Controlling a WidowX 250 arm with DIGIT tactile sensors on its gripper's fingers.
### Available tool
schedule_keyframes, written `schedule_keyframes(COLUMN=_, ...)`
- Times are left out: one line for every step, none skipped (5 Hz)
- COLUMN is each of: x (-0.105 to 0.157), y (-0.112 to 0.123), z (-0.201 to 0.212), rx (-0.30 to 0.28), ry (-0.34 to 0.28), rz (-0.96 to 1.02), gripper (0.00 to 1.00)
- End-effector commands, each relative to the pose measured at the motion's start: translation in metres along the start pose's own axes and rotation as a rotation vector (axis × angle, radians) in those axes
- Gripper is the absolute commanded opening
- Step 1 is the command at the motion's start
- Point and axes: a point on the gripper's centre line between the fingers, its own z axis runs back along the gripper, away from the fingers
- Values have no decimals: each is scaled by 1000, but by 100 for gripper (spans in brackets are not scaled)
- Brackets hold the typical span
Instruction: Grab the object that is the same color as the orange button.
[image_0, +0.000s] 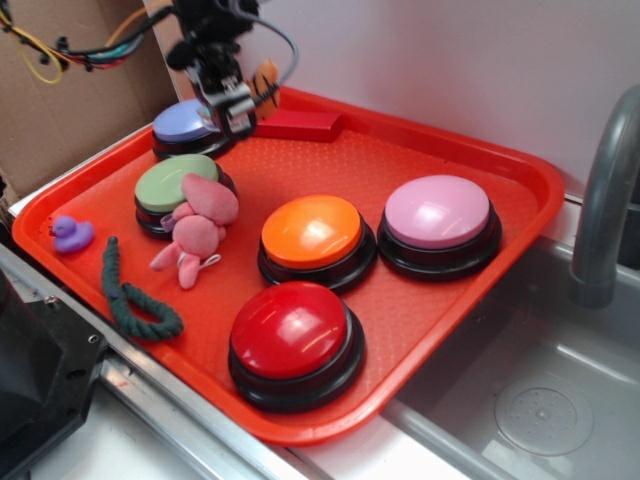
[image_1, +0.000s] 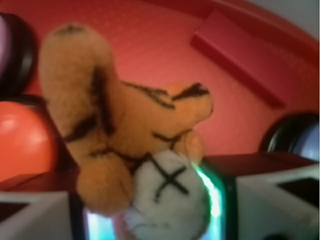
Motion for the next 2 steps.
schedule_keyframes(x=-4, y=-38, z=78, rx=170, ry=-17, rz=204, gripper=0)
schedule_keyframes(x=-7, y=-32, z=75, rx=143, ry=38, rz=261, gripper=0)
